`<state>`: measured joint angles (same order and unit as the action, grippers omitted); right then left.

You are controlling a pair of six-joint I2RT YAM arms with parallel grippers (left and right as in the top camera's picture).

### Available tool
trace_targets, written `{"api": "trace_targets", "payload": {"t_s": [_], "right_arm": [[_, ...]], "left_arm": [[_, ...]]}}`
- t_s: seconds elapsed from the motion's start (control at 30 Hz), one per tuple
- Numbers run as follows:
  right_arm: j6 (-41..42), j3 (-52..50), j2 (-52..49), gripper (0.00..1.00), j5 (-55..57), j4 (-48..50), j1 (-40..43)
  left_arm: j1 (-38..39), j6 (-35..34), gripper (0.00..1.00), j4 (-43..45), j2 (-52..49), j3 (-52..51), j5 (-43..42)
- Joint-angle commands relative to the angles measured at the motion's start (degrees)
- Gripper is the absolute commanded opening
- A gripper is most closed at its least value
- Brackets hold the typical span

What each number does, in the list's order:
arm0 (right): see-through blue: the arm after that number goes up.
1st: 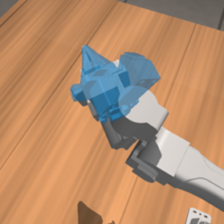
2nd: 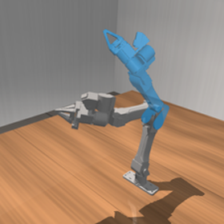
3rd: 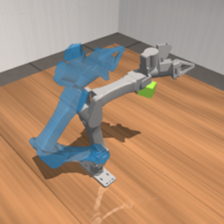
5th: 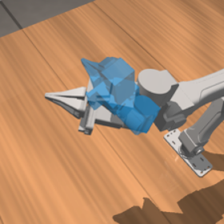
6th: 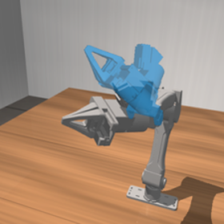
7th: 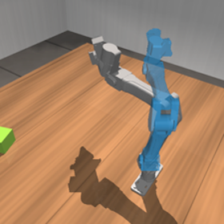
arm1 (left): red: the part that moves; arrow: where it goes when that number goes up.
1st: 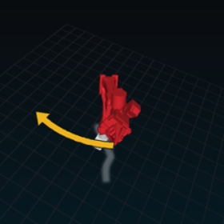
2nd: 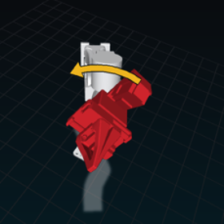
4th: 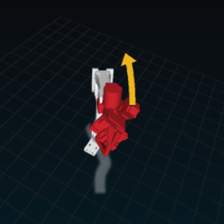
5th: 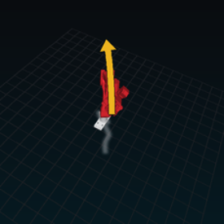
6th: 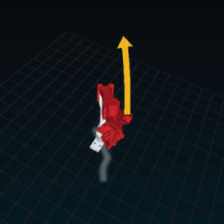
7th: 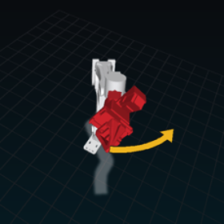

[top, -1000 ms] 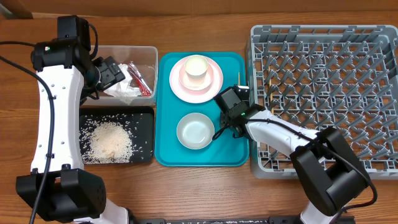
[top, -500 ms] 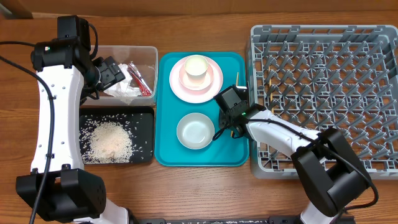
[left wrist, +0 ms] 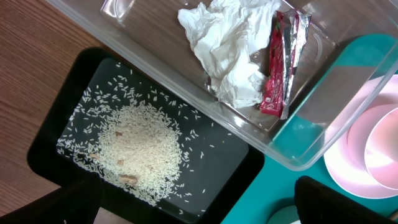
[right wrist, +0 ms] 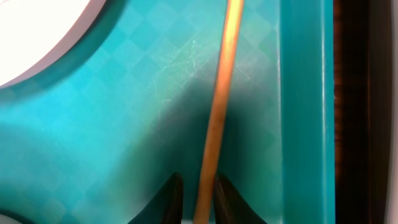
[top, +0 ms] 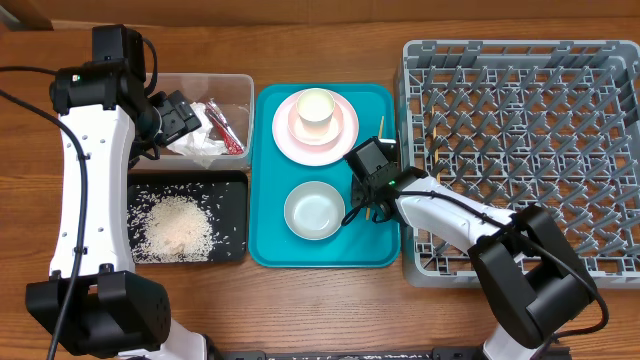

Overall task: Sort waste into correct bins and load items into the dishwasher
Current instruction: 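Grasp the second wooden chopstick with the right gripper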

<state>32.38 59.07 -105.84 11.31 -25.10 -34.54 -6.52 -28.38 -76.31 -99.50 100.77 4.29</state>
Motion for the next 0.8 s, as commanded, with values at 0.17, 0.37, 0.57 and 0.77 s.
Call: {"api": "trace_targets", "payload": {"t_s": [0.17, 0.37, 0.57, 0.77], "right_arm": [[0.13, -0.94, -0.81, 0.20, -2.40, -3.98, -0.15], [-4.17, -0.94, -0.81, 0.18, -4.42, -4.76, -0.11], [-8.50, -0.94, -0.81, 0.18, -8.07, -4.79, -0.13], [-8.46, -0.94, -0.81, 0.13, -8.04, -4.81, -0.11]], "left_arm": [[-0.15, 0.07, 1.00, 0.04, 0.17, 1.29, 0.15], [-0.15, 0.07, 1.00, 0.04, 0.17, 1.29, 0.17], [-0.15, 0.07, 1.00, 0.04, 0.17, 1.29, 0.15], [-0.15, 0.07, 1.00, 0.04, 0.17, 1.29, 0.15]]}}
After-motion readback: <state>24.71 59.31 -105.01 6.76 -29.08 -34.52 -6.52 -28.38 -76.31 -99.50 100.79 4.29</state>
